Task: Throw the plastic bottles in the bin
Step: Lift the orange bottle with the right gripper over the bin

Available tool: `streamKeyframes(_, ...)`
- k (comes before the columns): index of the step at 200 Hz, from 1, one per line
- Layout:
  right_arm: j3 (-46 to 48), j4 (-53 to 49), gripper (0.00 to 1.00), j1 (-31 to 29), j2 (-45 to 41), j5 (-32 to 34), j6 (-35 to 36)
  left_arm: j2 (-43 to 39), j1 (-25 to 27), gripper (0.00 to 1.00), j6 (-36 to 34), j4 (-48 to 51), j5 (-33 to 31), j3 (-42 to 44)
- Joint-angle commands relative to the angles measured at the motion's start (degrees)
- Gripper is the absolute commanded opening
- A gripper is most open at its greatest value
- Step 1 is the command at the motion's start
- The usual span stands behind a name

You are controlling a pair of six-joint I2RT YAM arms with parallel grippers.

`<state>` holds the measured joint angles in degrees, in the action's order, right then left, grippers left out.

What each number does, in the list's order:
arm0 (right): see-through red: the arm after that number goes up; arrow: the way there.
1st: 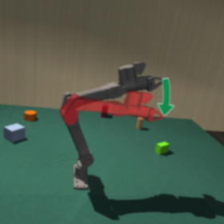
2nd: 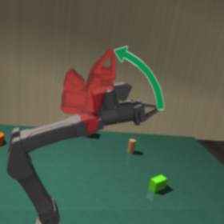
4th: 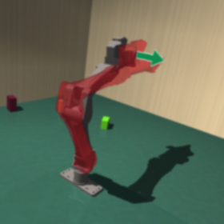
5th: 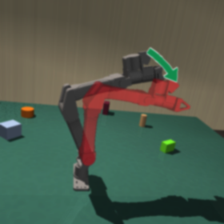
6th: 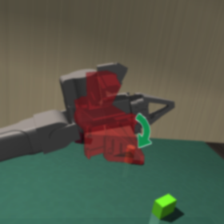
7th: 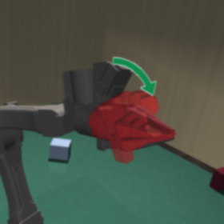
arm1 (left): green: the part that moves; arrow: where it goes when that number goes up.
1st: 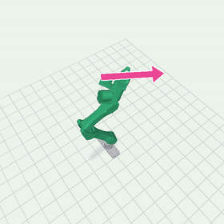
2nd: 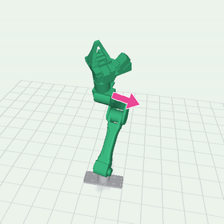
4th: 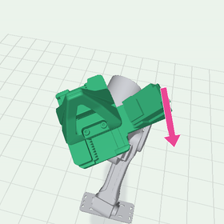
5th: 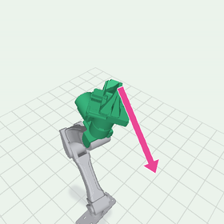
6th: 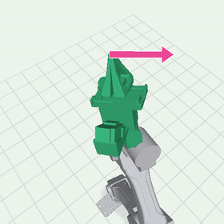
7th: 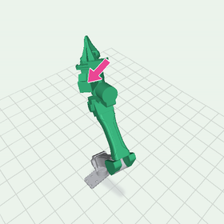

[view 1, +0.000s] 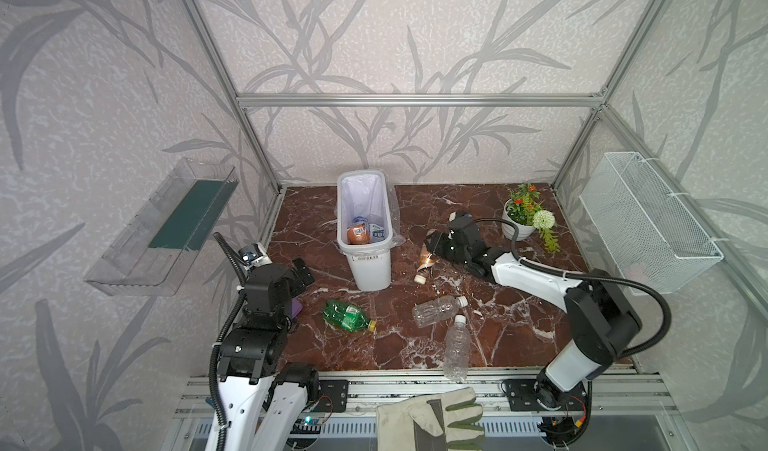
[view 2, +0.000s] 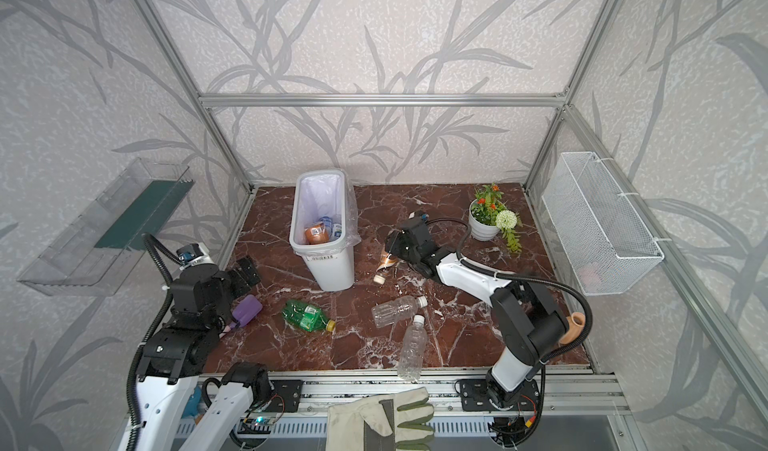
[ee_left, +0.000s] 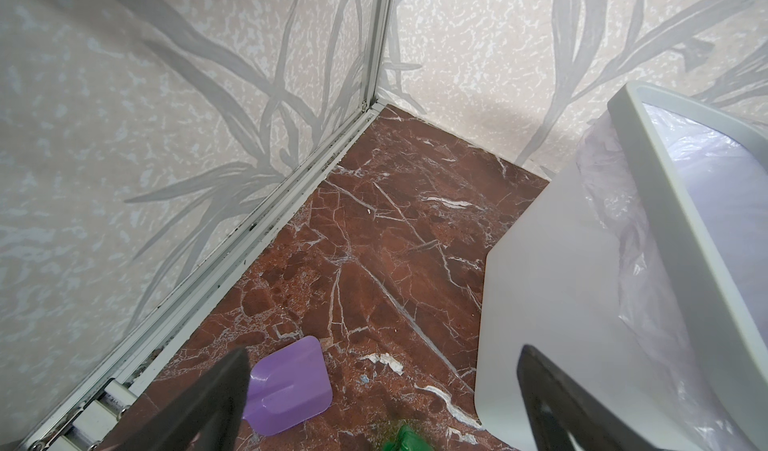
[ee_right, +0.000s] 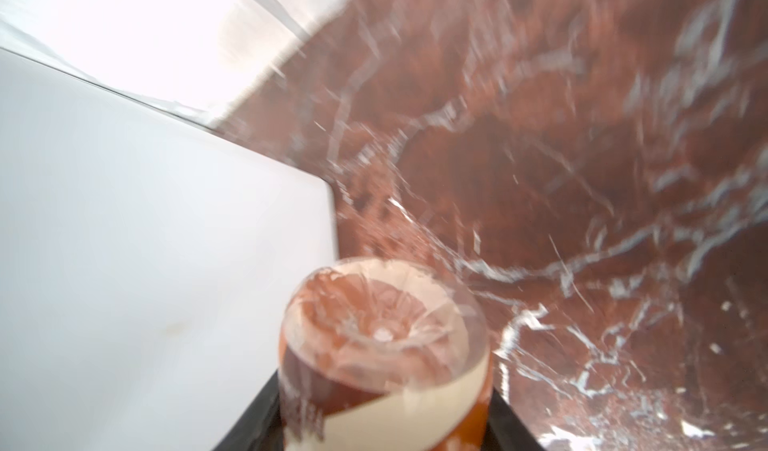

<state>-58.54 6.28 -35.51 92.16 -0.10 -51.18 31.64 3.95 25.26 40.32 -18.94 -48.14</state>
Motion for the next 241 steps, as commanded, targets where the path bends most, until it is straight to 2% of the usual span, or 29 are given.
streamKeyframes(1,0.54,3.26,0.54,0.00,-8.41,3.76,6.65,0.09,-0.23,0.99,0.74,0.60,0.26,-0.14)
streamKeyframes(30,0.23,3.01,0.54,-0.01,-18.59,6.35,13.62,0.00,-0.19,0.99,0.84,0.42,0.85,-0.46)
streamKeyframes(66,-0.94,5.40,0.54,-0.53,-28.28,6.47,21.72,-0.13,-0.21,0.99,1.23,-0.12,2.49,-0.56)
streamKeyframes(119,-3.72,10.41,0.54,-6.87,-33.04,8.84,32.96,-0.75,-0.24,0.99,1.36,-0.28,4.00,-1.32)
streamKeyframes(168,-10.54,14.67,0.54,-19.86,-30.10,15.36,47.72,-0.10,-0.19,0.99,1.64,-1.06,5.06,-1.05)
streamKeyframes(231,-22.91,23.76,0.54,-32.20,-14.65,17.32,64.34,-1.83,-0.23,0.99,1.55,0.29,4.73,-0.21)
streamKeyframes(241,-24.56,25.61,0.57,-33.69,-12.52,17.31,67.27,-2.27,-0.17,0.99,1.33,0.75,4.11,-0.19)
